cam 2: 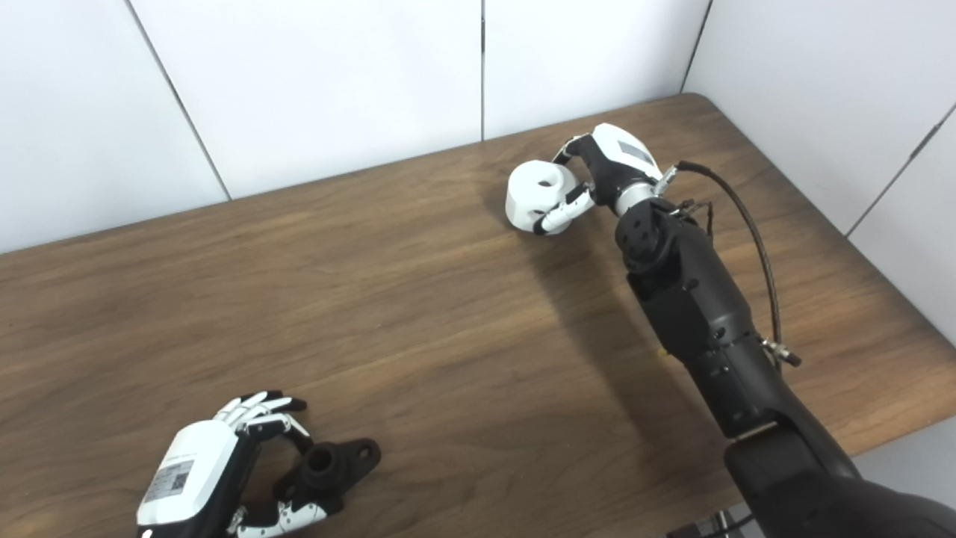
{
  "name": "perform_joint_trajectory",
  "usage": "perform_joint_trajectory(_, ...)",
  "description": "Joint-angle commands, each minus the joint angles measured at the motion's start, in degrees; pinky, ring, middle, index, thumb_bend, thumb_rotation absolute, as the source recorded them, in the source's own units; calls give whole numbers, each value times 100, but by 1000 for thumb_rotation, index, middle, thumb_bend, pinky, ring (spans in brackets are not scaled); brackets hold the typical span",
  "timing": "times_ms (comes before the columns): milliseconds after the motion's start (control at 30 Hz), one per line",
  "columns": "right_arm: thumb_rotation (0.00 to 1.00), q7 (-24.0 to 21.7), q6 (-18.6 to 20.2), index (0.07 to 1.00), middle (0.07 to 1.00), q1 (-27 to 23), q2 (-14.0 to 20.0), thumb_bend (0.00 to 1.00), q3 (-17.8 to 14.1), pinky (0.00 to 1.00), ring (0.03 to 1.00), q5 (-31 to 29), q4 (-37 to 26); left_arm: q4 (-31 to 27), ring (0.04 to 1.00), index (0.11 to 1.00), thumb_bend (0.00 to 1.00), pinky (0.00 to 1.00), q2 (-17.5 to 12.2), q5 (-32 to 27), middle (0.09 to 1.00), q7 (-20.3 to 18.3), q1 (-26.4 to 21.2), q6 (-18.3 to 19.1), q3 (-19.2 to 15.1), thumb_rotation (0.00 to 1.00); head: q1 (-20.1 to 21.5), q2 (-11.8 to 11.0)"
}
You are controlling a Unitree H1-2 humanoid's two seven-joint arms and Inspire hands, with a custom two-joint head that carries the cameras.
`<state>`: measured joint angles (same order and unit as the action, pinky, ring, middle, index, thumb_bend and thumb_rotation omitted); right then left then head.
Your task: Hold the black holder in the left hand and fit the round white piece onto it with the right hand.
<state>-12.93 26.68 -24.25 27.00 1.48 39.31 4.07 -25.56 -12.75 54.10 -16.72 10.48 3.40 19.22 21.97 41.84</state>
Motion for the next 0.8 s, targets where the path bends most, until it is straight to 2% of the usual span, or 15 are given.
perform_joint_trajectory(0,149,238,-146,489,863,-147,161,522,-70,818,933,-80,-101,-5,879,486,519,913,-61,82,793,-118,91,96,-25,51,1,1)
perform_joint_trajectory(533,144,395,-222,486,830,-121,241,519,-14,836,922,-278,-229,-21,881,487,519,913,-19,111,794,-180,76,137,2,50,-58,17)
perform_joint_trajectory(767,144,96,-134,486,835,-24,337,520,92,869,927,-381,-869,79,882,487,520,920,35,120,794,-124,46,109,27,49,-204,23)
